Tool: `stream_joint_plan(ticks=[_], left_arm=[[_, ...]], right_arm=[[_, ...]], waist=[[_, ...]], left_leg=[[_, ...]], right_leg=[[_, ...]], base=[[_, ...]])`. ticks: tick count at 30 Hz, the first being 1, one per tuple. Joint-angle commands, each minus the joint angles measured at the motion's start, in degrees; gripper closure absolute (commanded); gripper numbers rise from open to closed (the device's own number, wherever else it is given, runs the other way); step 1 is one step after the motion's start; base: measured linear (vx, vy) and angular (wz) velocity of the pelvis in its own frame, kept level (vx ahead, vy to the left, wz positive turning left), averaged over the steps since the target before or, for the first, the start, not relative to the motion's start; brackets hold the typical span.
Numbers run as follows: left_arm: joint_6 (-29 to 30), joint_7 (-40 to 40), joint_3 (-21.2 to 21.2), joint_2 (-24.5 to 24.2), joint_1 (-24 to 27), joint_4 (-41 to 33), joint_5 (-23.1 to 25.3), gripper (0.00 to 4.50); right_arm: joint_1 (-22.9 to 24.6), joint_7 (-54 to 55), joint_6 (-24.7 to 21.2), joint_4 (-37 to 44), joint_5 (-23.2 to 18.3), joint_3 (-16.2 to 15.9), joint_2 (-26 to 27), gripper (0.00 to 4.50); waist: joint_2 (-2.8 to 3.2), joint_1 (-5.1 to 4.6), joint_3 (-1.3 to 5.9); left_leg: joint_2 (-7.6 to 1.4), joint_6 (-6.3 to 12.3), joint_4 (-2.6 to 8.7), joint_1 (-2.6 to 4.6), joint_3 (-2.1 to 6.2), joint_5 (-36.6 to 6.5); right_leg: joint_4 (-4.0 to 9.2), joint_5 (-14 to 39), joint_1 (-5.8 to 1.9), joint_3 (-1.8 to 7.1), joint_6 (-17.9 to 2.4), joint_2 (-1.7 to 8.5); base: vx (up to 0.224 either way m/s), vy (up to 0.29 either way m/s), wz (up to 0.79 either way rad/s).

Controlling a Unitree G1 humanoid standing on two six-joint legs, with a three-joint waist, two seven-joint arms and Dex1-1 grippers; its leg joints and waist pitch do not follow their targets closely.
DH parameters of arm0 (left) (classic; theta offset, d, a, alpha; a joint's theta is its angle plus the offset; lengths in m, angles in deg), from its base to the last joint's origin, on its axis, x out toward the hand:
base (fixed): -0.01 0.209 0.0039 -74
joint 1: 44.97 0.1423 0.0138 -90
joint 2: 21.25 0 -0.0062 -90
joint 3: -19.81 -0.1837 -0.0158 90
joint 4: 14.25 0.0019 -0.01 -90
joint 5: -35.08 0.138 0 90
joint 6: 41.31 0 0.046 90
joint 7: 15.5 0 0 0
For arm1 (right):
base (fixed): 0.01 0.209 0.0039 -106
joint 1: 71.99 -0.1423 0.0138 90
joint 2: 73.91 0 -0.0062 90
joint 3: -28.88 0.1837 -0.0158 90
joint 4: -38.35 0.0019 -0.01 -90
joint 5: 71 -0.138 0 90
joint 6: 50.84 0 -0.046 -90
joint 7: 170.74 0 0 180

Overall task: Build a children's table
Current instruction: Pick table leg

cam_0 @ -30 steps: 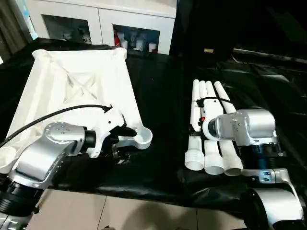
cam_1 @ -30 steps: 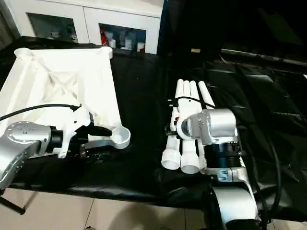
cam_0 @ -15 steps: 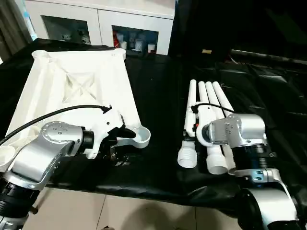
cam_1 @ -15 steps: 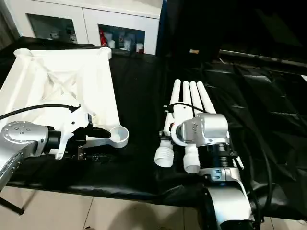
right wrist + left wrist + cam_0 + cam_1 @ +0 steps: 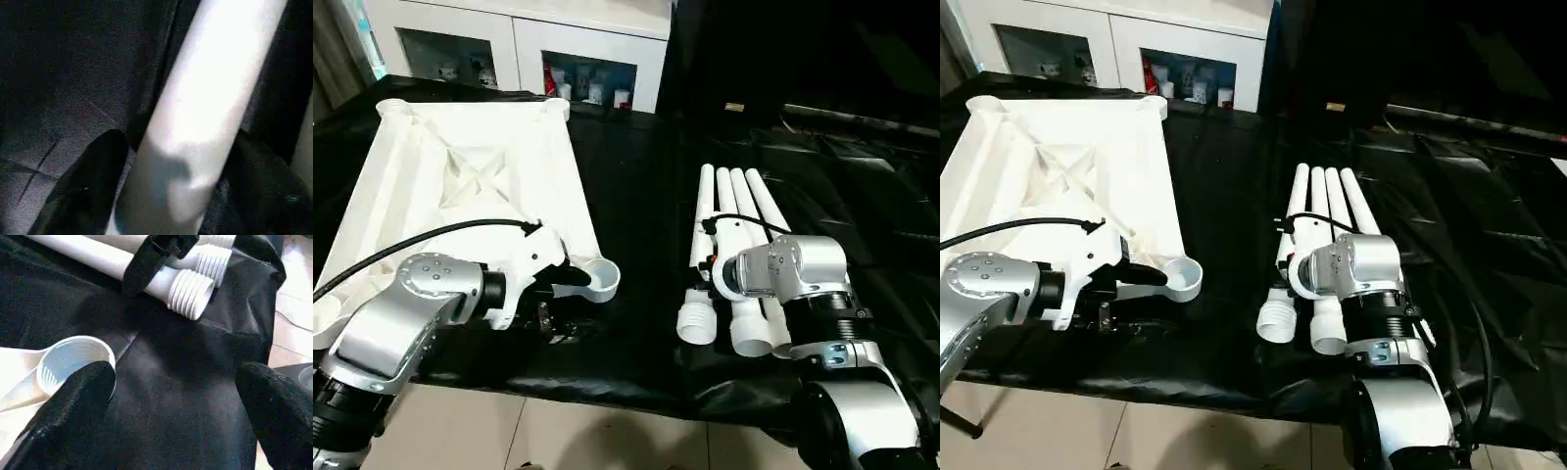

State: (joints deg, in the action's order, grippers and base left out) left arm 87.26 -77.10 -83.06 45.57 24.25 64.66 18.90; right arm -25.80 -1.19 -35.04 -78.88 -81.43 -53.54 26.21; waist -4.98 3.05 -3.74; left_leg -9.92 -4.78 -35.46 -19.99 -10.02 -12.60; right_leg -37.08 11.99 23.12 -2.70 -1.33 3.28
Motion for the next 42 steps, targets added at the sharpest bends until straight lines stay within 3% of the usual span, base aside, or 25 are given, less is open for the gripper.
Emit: stream_joint_plan(ticks=[1,15,16,18,20,23,24,26,28,30,31,33,37,42], left_arm=[[-0.2,0.2,-0.8,0.2,-0.3,-0.9,-0.3,0.0],[-0.8,2.3,0.2,1.3,-2.3,1.4,0.6,0.0],[-1.4,2.7,0.5,1.7,-2.7,1.9,0.8,0.0],[-1.8,4.2,1.3,2.8,-3.3,2.9,0.9,0.0],[-1.4,6.9,3.4,4.9,-4.5,4.4,0.2,0.0],[-1.1,7.6,3.9,5.4,-4.8,4.7,0.0,0.0],[0.3,9.2,5.2,7.4,-5.6,5.3,-1.5,0.0],[4.1,12.9,9.5,12.2,-7.7,6.3,-5.9,0.0],[7.8,16.5,13.6,16.6,-9.7,7.9,-10.1,0.0],[11.8,20.6,18.8,21.4,-12.2,10.1,-15.3,0.0],[13.9,23.4,22.0,24.4,-13.9,11.5,-18.5,0.0],[15.6,27.0,25.4,27.9,-16.3,13.8,-22.4,0.0],[16.6,29.5,28.4,31.4,-18.8,15.3,-26.3,0.0],[19.4,33.1,30.9,34.8,-21.0,15.2,-28.4,0.0]], right_arm=[[-0.2,0.2,0.2,-1.0,-0.4,1.1,-0.5,1.69],[-0.6,1.3,2.8,-3.9,-1.9,5.8,0.1,2.57],[-0.2,1.1,5.1,-3.4,-2.5,6.5,0.5,2.59],[-0.4,0.9,4.6,-3.3,-3.6,8.0,0.7,2.62],[0.7,-1.7,8.3,-0.4,-5.9,9.3,1.2,2.62],[0.9,-3.0,8.9,0.4,-6.7,9.4,1.1,2.63],[2.1,-6.9,12.0,3.3,-8.5,9.4,0.8,2.63],[3.1,-11.9,13.1,6.5,-11.0,9.7,-0.6,2.63],[3.6,-15.5,12.2,8.5,-13.7,10.6,-1.5,2.64],[4.8,-20.6,11.5,12.1,-17.6,10.9,-2.5,2.64],[5.9,-24.1,11.4,15.2,-20.5,11.1,-3.2,2.64],[7.2,-27.7,11.1,18.9,-23.9,11.7,-4.1,2.64],[8.6,-31.1,10.8,22.5,-26.8,11.4,-5.0,2.64],[9.5,-33.7,9.2,25.6,-30.2,10.8,-5.5,2.64]], waist=[[0.81,-0.04,3.77],[1.03,-0.03,3.8],[0.75,-0.05,3.83],[0.48,0.01,3.88],[0.66,-0.04,3.95],[0.62,0.1,4.1],[0.47,0.23,4.05],[0.51,0.56,4.09],[0.32,0.83,4.14],[-0.1,0.95,4.05],[-0.02,1.31,4.09],[-0.27,1.56,4.06],[-0.53,1.76,4.0],[-0.43,2.02,3.97]], left_leg=[[-2.68,-3.08,4.65,0.24,0.57,0.4],[-2.67,-3.58,4.7,0.27,0.63,-1.6],[-2.67,-3.45,4.67,0.23,0.61,-1.4],[-2.66,-2.88,4.6,0.15,0.6,-0.9],[-2.72,-2.53,4.51,0.12,0.52,-0.2],[-2.68,-1.45,4.43,0.16,0.53,1.5],[-2.81,-0.89,4.35,0.05,0.51,1.4],[-2.84,-0.42,4.2,0.14,0.46,1.4],[-2.87,0.29,4.12,0.22,0.39,1.1],[-2.72,0.74,3.97,-0.19,0.35,0.2],[-2.65,1.28,3.87,-0.3,0.45,0.3],[-2.69,2.19,3.86,-0.38,0.57,0.1],[-2.73,2.64,3.92,-0.37,0.75,0.6],[-2.85,2.94,3.84,-0.06,0.74,0.9]], right_leg=[[3.57,2.9,-3.23,3.29,-9.9,4.39],[3.81,4.6,-3.26,3.27,-9.9,4.4],[3.84,4.6,-3.3,3.28,-9.9,4.42],[3.76,4.6,-3.41,3.31,-9.9,4.49],[3.64,3.1,-3.31,3.29,-10.2,4.49],[3.39,0.0,-3.44,3.21,-11.0,4.4],[3.38,-0.5,-3.54,3.23,-11.4,4.6],[3.42,-1.3,-3.63,3.23,-12.4,4.74],[3.36,-2.1,-3.61,3.2,-13.9,4.68],[3.56,-0.8,-4.01,3.23,-14.4,4.81],[3.69,-0.7,-4.16,3.19,-14.4,4.83],[3.83,0.2,-4.11,3.08,-14.2,4.76],[4.37,4.2,-3.94,2.93,-12.6,4.83],[4.63,4.9,-3.65,2.91,-12.0,4.77]], base=[[0.0,0.0,0.0],[0.0,0.0,0.0],[0.0,0.0,0.0],[0.0,0.0,0.0],[0.0,0.0,0.0],[0.0,0.0,0.0],[0.0,0.0,0.0],[0.0,0.0,0.0],[0.0,0.0,0.0],[0.0,0.0,0.0],[0.0,0.0,0.0],[0.0,0.0,0.0],[0.0,0.0,0.0],[0.0,0.0,0.0]])
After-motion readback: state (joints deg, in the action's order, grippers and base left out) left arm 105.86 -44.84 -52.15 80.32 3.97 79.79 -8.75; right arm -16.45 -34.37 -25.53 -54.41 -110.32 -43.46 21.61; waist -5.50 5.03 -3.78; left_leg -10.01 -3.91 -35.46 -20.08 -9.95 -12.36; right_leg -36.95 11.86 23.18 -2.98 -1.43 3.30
